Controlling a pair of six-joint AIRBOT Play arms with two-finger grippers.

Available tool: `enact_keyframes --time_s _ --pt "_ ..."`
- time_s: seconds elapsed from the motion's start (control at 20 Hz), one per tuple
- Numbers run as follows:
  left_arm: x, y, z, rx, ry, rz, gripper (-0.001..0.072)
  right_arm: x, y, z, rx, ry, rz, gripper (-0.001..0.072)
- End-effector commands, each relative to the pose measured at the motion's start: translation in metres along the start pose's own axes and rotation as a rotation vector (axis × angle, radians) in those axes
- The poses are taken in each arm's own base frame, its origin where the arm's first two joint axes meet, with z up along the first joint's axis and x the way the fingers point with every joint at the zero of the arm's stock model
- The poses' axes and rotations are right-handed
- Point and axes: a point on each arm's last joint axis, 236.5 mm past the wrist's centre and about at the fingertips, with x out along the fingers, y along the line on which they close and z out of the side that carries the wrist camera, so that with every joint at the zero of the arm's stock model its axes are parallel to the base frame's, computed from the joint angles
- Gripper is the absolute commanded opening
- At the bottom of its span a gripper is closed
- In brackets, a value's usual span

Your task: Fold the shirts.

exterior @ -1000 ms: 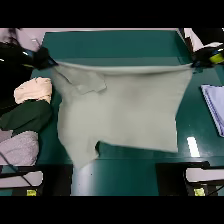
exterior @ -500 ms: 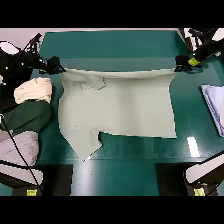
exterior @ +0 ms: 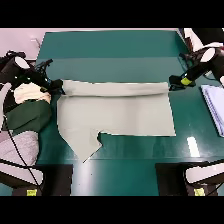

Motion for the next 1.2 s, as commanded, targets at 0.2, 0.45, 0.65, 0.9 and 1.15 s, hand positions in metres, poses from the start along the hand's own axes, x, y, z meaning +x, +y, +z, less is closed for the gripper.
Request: enact_keyframes --time_s 0.2,0.45,0.65,0.9,1.15 --pt "-0.010 0.011 -0.027 -0.078 0.050 0.033 0.0547 -0.015 0.001 -0.005 0.034 -0.038 0.049 0.0479" --pt "-0.066 0.026 -0.078 -0.089 -0.059 0.228 0.0547 -0.098 -0.013 -0.030 0.020 -0.139 0.030 0.0479" --pt "-0.040 0.011 -0.180 -0.155 0.040 0.165 0.0547 -0.138 -0.010 -0.034 0.013 -0.250 0.013 0.0479" --pt "0.010 -0.004 -0.251 -0.312 0.124 0.044 0.0547 -0.142 0.013 -0.033 -0.046 -0.272 0.021 0.0477" --pt "0.032 -0.029 -0.238 -0.343 0.037 -0.064 0.0547 -0.138 0.032 -0.033 -0.095 -0.268 0.031 0.0473"
